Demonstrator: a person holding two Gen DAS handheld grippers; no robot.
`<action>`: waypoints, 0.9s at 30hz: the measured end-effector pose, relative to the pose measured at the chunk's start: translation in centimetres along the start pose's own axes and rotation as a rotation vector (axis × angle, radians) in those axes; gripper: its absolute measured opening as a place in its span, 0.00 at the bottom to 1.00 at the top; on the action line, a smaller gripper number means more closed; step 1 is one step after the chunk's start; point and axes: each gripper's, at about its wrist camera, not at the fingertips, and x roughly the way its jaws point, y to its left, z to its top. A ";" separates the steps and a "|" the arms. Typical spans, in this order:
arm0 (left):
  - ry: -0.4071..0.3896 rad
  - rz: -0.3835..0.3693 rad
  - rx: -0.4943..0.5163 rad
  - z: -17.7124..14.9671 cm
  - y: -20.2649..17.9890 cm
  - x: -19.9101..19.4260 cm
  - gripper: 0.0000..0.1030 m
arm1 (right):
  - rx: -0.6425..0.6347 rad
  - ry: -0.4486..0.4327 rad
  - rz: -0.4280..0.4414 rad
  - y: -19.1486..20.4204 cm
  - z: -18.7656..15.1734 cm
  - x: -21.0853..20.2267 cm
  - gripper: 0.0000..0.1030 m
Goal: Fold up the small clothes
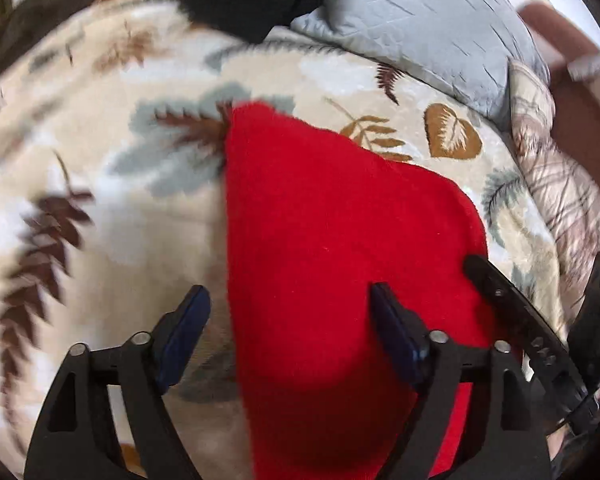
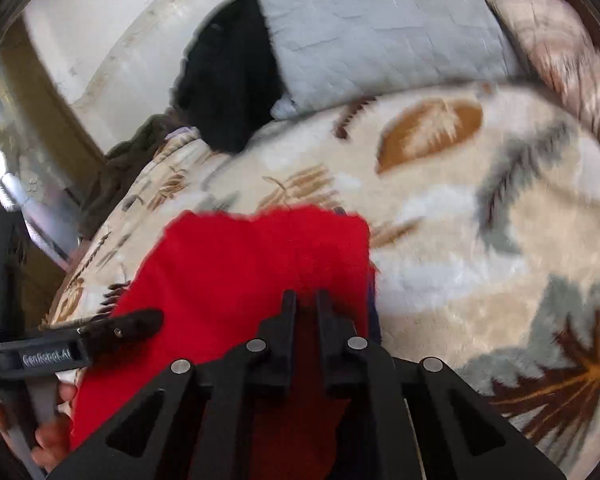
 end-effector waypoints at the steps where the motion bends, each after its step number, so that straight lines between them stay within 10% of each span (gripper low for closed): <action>1: 0.000 -0.025 -0.025 0.0 0.6 0.1 0.87 | 0.021 -0.004 0.016 -0.4 0.1 -0.2 0.05; 7: 0.038 -0.081 -0.064 0.2 1.7 -1.7 0.85 | -0.002 -0.050 0.013 0.1 -0.3 -1.7 0.15; 12: -0.102 0.013 0.166 -3.0 -1.3 -7.2 0.86 | -0.060 -0.104 0.175 2.0 -0.9 -6.1 0.21; 18: -0.082 0.052 0.180 -4.9 -1.2 -5.9 0.91 | -0.187 -0.007 -0.018 3.1 -3.6 -4.1 0.19; 24: -0.065 0.014 0.204 -6.2 -1.2 -8.1 0.91 | -0.037 -0.050 0.105 2.2 -4.5 -9.0 0.24; 27: -0.009 0.070 0.273 -7.7 -2.1 -5.7 0.91 | -0.070 0.032 -0.023 2.1 -5.9 -7.5 0.32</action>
